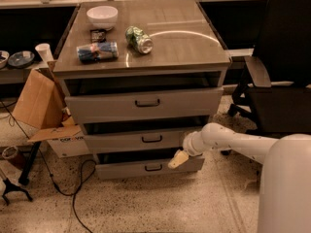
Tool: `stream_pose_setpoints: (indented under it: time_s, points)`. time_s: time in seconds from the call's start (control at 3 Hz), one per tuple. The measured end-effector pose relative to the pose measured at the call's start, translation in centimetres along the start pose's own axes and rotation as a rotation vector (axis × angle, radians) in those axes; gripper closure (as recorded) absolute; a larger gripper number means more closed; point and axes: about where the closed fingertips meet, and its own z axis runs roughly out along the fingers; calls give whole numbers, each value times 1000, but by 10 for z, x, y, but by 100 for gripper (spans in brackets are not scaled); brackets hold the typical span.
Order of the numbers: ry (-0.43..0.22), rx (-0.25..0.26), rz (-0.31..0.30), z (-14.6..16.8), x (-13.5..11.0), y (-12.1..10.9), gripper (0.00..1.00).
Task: Close middle drawer
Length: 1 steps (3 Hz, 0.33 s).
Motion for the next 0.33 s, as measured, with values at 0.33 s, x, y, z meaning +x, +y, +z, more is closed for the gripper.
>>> stream_pose_setpoints:
  time_s: [0.33]
  points:
    - [0, 0, 0, 0, 0, 0, 0]
